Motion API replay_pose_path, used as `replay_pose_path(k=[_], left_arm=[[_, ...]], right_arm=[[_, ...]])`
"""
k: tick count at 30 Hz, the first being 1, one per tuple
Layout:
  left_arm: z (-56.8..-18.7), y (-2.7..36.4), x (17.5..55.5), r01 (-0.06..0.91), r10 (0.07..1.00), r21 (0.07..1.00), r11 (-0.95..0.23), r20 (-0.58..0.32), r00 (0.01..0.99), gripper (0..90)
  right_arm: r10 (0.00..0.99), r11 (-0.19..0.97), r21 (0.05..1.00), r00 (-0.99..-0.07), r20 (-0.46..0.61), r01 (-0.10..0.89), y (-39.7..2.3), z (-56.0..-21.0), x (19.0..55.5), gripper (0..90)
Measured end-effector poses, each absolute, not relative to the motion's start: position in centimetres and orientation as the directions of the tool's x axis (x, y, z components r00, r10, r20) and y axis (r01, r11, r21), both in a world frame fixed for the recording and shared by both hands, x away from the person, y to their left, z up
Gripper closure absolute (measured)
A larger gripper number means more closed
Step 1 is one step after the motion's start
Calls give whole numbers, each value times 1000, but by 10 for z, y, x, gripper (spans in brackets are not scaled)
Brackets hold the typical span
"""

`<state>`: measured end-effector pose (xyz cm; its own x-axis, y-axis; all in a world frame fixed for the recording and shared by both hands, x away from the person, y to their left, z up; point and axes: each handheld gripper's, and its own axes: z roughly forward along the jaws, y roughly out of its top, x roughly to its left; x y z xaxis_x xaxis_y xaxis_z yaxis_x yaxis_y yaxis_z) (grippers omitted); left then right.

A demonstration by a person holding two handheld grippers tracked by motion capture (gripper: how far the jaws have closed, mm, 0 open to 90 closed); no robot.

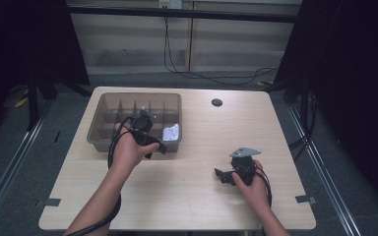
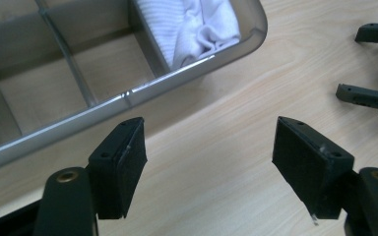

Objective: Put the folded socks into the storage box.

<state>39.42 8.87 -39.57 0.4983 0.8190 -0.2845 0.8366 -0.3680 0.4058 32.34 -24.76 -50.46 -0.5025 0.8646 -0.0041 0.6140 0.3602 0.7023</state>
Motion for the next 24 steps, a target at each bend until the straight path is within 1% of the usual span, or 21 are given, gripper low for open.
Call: replay_pose_path(k=[10, 14, 20, 24], left_arm=[[-400, 99, 381, 830, 806, 430, -356, -308, 505, 257], [-403, 103, 377, 833, 798, 435, -342, -333, 502, 245], [-408, 107, 371, 826, 790, 442, -351, -334, 515, 228], [-409, 111, 368, 830, 791, 449, -332, -347, 504, 221]], right_arm=[[865, 360, 702, -502, -4, 614, -248, -505, 323, 105], [864, 361, 702, -503, -5, 614, -248, -505, 323, 105], [864, 361, 703, -504, -5, 613, -248, -505, 324, 105], [864, 361, 703, -503, -4, 613, -248, -505, 323, 105]])
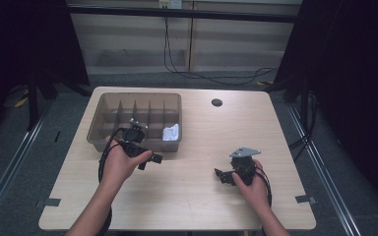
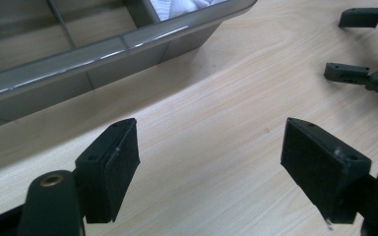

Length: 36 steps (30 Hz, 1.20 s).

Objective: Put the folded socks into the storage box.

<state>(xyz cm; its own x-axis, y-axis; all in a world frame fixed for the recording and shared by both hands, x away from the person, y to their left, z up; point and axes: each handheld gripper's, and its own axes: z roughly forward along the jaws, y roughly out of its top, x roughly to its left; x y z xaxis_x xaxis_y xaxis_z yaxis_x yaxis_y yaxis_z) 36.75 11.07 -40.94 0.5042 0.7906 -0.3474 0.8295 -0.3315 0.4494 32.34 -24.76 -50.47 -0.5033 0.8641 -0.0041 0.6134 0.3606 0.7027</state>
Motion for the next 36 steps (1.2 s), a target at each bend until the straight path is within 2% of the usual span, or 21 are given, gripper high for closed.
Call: replay_pose_path(k=[21, 36], left_arm=[[-437, 125, 354, 834, 772, 440, -333, -381, 509, 224], [-457, 127, 352, 831, 776, 434, -349, -364, 516, 228]], right_arm=[[859, 367, 704, -511, -6, 608, -248, -505, 323, 105], [860, 365, 702, -510, -4, 611, -247, -505, 323, 105]])
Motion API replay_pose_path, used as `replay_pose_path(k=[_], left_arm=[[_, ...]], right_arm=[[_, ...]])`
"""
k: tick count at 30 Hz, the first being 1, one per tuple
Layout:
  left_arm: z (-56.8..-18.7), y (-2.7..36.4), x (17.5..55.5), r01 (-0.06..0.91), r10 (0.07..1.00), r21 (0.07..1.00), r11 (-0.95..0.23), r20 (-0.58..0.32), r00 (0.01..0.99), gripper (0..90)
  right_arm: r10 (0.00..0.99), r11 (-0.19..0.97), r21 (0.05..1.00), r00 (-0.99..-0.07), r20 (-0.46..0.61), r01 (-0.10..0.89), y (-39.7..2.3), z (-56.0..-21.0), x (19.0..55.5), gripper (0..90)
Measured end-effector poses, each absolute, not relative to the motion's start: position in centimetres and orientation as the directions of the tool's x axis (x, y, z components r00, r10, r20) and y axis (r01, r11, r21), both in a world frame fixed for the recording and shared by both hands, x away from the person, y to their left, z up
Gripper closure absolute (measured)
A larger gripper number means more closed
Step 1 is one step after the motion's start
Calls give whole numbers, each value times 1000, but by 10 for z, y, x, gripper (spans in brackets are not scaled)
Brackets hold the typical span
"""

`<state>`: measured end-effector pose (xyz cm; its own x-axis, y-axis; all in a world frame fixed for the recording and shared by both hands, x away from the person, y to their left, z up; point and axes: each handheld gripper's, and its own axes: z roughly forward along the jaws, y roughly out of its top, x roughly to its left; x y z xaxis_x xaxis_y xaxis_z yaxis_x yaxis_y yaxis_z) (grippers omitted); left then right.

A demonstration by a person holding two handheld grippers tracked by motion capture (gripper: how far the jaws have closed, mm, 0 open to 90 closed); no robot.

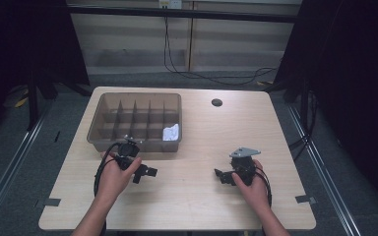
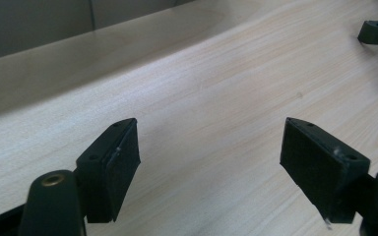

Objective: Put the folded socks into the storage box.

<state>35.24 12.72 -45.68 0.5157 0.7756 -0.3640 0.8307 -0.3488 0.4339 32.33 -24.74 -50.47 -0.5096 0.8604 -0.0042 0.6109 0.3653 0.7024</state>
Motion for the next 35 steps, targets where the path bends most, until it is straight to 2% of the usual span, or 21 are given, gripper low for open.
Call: replay_pose_path(k=[9, 22, 35], left_arm=[[-465, 129, 349, 800, 758, 472, -372, -343, 555, 224], [-478, 132, 344, 794, 759, 460, -397, -322, 566, 220], [-486, 128, 340, 730, 740, 505, -460, -236, 630, 209]], right_arm=[[859, 367, 703, -511, -5, 609, -247, -505, 323, 105], [859, 368, 703, -513, -5, 609, -247, -505, 323, 105], [858, 370, 703, -514, -7, 607, -247, -505, 323, 105]])
